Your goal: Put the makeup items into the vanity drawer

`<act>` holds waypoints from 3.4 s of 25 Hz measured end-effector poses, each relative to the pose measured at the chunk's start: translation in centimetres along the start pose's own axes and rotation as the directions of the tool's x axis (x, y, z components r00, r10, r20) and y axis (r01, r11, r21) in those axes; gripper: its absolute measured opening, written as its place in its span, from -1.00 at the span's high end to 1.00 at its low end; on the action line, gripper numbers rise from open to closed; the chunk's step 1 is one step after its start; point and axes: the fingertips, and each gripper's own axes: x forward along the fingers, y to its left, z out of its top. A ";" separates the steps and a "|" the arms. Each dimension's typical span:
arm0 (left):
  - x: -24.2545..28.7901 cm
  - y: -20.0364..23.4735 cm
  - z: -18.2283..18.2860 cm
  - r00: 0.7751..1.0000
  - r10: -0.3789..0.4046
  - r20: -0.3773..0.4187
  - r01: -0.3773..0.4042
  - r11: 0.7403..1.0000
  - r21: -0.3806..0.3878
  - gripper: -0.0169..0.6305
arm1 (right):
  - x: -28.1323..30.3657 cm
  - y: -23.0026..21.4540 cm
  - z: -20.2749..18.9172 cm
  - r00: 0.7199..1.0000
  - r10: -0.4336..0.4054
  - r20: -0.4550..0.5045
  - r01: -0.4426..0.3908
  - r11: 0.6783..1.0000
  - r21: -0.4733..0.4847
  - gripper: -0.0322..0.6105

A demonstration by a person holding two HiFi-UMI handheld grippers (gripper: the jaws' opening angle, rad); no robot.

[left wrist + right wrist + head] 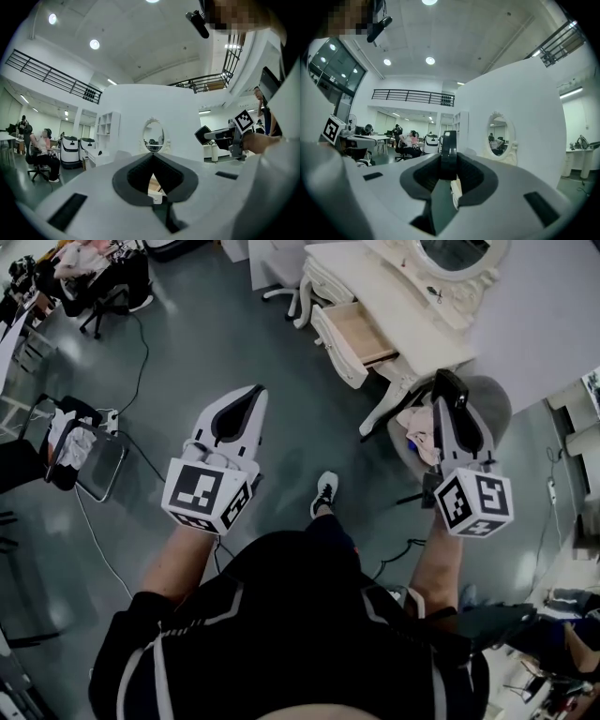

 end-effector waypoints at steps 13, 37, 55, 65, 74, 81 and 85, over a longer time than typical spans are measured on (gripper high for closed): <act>16.6 7.0 -1.3 0.995 0.091 -0.042 -0.090 0.996 0.024 0.94 | 19.3 -7.9 -0.3 0.993 0.115 0.009 -0.115 0.993 -0.016 0.59; 43.2 14.4 -4.5 0.996 -0.042 -0.078 0.042 0.999 -0.001 0.94 | 38.6 -18.4 -3.7 0.995 0.083 -0.057 -0.082 0.996 0.024 0.59; 55.9 24.4 -6.6 0.931 -0.355 -0.086 0.351 0.935 -0.053 0.94 | 49.9 -17.7 -5.3 0.977 -0.166 -0.132 0.176 0.982 0.064 0.59; 59.2 26.6 -11.3 0.884 -0.435 -0.170 0.430 0.900 -0.064 0.94 | 54.5 -18.1 -10.5 0.950 -0.212 -0.230 0.233 0.970 0.068 0.59; 60.0 25.9 -15.3 0.882 -0.393 -0.260 0.362 0.918 -0.160 0.94 | 58.0 -19.9 -18.0 0.933 -0.127 -0.338 0.173 0.979 0.109 0.59; 59.4 25.5 -17.5 0.895 -0.313 -0.316 0.283 0.949 -0.139 0.94 | 59.8 -21.9 -26.5 0.894 -0.080 -0.441 0.137 0.985 0.101 0.59; 59.0 24.2 -17.5 0.893 -0.338 -0.296 0.307 0.940 -0.149 0.94 | 60.8 -22.2 -30.8 0.870 -0.074 -0.488 0.135 0.987 0.091 0.59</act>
